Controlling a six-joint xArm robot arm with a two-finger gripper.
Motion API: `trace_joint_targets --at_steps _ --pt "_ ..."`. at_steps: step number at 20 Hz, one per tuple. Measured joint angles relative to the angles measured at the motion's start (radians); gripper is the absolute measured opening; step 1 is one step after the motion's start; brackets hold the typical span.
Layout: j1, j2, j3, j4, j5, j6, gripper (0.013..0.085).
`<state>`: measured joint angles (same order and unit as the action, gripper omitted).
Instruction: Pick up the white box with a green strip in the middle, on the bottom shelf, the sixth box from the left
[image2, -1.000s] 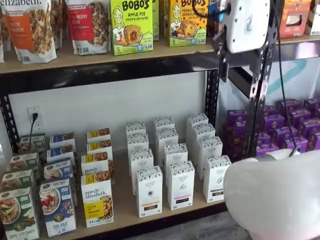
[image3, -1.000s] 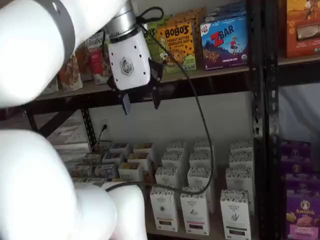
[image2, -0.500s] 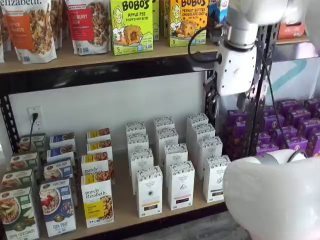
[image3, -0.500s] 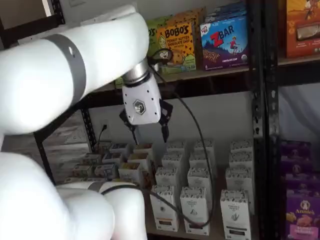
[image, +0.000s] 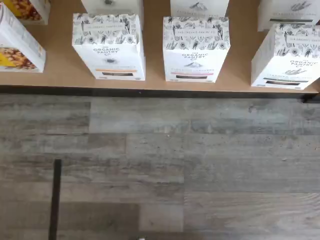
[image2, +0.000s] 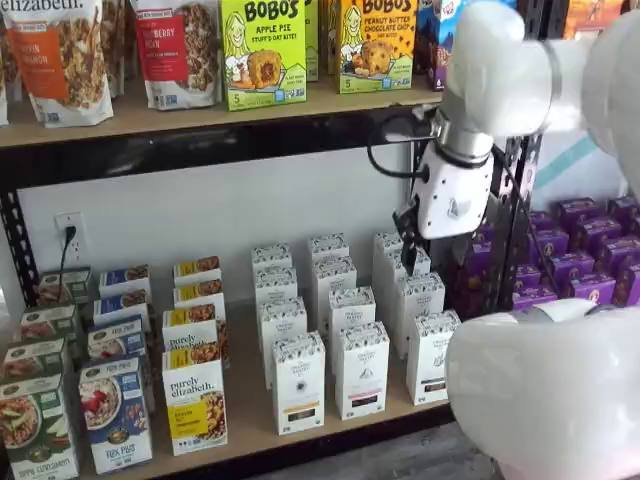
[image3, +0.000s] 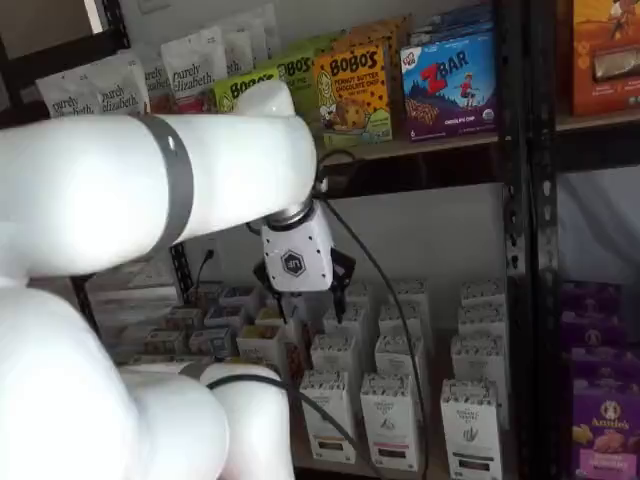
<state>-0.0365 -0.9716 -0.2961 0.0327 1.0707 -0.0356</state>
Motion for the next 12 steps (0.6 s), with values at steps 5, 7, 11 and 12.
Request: trace_joint_targets --at_steps 5,7,11,12 --pt "-0.009 0.098 0.069 0.006 -0.169 -0.018 0.0850" --pt "-0.016 0.139 0.097 0.015 -0.246 -0.033 0.0850" --pt "-0.015 0.281 0.109 -0.052 -0.339 0.013 0.0850" --pt "-0.013 0.318 0.112 -0.070 -0.366 0.028 0.0850"
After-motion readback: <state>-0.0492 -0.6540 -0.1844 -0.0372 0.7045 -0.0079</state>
